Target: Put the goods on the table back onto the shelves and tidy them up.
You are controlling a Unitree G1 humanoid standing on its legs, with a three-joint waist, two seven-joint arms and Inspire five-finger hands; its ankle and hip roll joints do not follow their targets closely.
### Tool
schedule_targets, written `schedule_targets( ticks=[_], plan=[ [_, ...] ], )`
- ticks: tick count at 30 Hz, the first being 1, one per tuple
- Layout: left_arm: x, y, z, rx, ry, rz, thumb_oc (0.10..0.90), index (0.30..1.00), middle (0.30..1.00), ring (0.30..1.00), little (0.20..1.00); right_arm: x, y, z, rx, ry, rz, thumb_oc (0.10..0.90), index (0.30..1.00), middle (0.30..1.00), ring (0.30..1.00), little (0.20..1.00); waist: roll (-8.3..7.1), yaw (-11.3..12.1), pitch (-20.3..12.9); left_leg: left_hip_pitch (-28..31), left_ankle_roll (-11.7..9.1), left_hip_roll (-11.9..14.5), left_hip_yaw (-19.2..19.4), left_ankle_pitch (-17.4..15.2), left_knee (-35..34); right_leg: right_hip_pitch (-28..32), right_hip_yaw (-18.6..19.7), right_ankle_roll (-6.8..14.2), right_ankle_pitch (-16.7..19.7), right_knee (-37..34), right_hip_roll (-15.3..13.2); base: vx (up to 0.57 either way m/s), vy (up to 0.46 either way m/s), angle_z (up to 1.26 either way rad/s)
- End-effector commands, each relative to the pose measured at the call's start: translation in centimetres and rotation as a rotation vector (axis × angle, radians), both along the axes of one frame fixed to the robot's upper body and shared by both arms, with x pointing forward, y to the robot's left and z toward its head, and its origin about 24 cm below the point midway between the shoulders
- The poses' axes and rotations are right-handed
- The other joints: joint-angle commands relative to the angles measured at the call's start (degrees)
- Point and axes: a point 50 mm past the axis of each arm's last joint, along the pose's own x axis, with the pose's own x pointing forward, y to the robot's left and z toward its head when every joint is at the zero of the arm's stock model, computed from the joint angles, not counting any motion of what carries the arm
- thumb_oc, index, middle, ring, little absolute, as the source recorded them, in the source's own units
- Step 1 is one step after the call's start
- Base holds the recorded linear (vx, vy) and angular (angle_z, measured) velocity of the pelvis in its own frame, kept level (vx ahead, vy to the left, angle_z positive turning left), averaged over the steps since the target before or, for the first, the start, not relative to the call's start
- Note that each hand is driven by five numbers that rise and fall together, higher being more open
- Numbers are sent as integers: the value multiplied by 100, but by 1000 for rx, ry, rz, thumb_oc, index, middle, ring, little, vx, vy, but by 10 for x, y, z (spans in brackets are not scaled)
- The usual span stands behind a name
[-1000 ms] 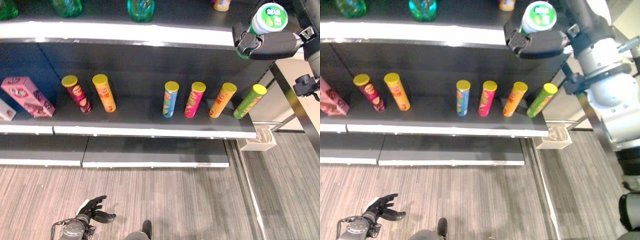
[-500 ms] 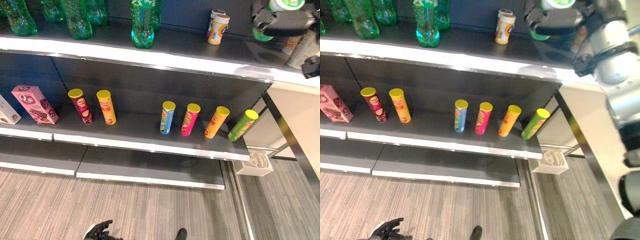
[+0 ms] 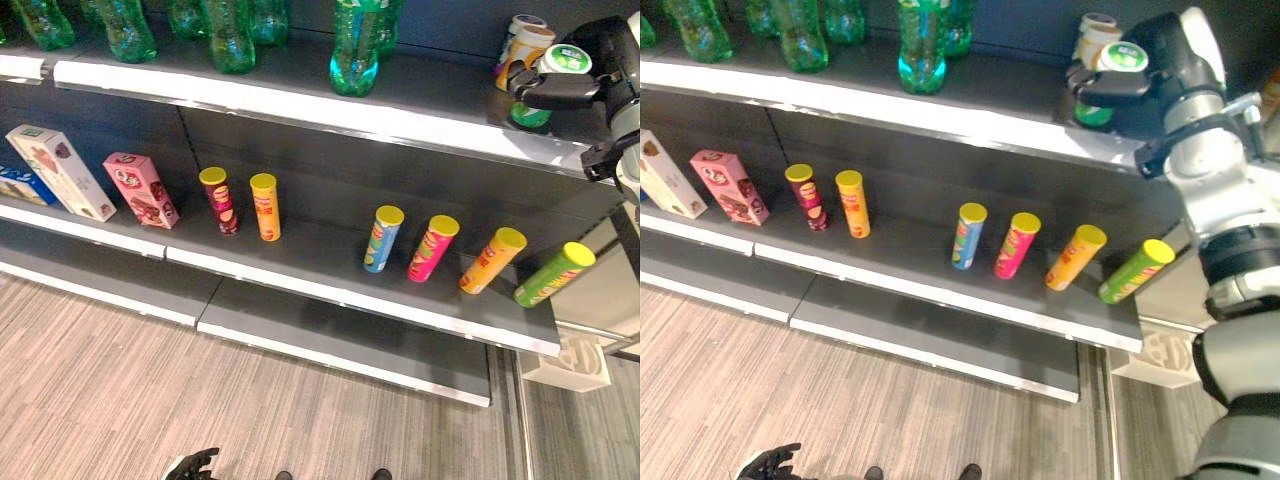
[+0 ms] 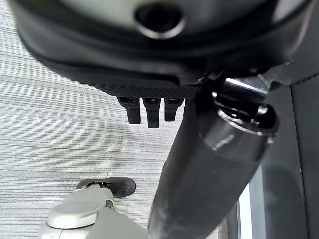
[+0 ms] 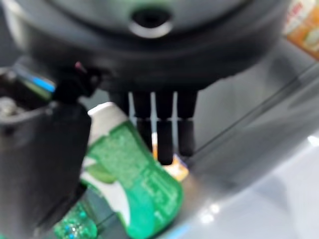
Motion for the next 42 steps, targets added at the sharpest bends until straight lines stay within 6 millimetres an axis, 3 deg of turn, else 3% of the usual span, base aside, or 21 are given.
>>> schedule_targets(
  ticks=[1,9,10,11,12,13,14,31,33,34,35,38,42],
  plan=[
    [16,17,13,70,-54,-63,800,900,900,900,900,-23,17,87,-33,-296,31,400,300,300,300,300,-292,134,-167,-534,-228,-117,210,274,-84,816,64,638,-641,48,-232,13,-20,6],
    [16,12,10,66,-44,-82,800,900,900,900,900,-20,17,89,-64,-261,16,400,300,300,300,300,-362,115,-140,-520,-238,-87,173,247,-84,849,24,619,-694,48,-195,14,-10,6],
    [16,12,10,65,-44,-82,800,900,900,900,900,-20,18,89,-64,-262,16,461,392,392,392,392,-360,115,-140,-520,-238,-86,174,246,-84,848,25,618,-694,48,-195,0,0,0],
    [16,11,10,62,-45,-86,800,900,900,900,900,-20,16,89,-74,-259,5,670,705,705,705,705,-367,109,-140,-518,-238,-89,178,244,-84,853,32,619,-694,48,-189,0,0,0],
    [17,10,10,63,-48,-87,800,900,900,900,900,-20,16,89,-80,-260,-3,800,900,900,900,900,-365,104,-138,-516,-238,-89,181,241,-84,854,34,620,-693,48,-189,0,0,0],
    [19,8,10,62,-51,-95,800,900,900,900,900,-20,17,89,-71,-271,-5,747,820,820,820,820,-363,77,-142,-515,-238,-81,195,230,-84,848,41,620,-701,48,-191,0,0,0],
    [20,8,10,63,-52,-95,800,900,900,900,900,-19,17,90,-74,-272,-4,800,900,900,900,900,-364,67,-138,-507,-236,-80,204,222,-84,851,48,620,-703,48,-188,0,0,0],
    [22,-1,9,36,-68,-118,800,900,900,900,900,-31,22,104,-105,-349,9,800,900,900,900,900,-328,-54,-139,-457,-237,-67,316,168,-84,832,105,647,-684,48,-211,-3,1,-1],
    [23,-1,9,36,-69,-115,800,900,900,900,900,-39,28,111,-120,-407,43,800,900,900,900,900,-313,-114,-138,-445,-239,-56,351,152,-84,811,132,654,-682,48,-209,-10,12,-9],
    [22,-2,9,37,-73,-109,800,900,900,900,900,-60,43,120,-162,-512,137,800,900,900,900,900,-265,-265,-140,-403,-226,-26,435,110,-84,767,235,661,-664,48,-205,-4,15,-12],
    [22,-1,9,40,-72,-110,800,900,900,900,900,-60,42,119,-160,-512,135,800,900,900,900,900,-277,-252,-142,-399,-226,-23,442,107,-84,767,243,660,-662,48,-202,-2,20,-15],
    [21,-2,10,33,-85,-88,800,900,900,900,900,-88,51,124,-199,-619,232,800,900,900,900,900,-203,-423,-149,-350,-209,16,581,59,-84,708,372,690,-635,48,-208,-3,27,-35],
    [21,-6,10,24,-96,-96,800,900,900,900,900,-119,49,119,-208,-716,303,800,900,900,900,900,-140,-670,-179,-249,-167,21,801,-40,-84,636,606,742,-587,48,-229,8,71,-31]
  ],
)
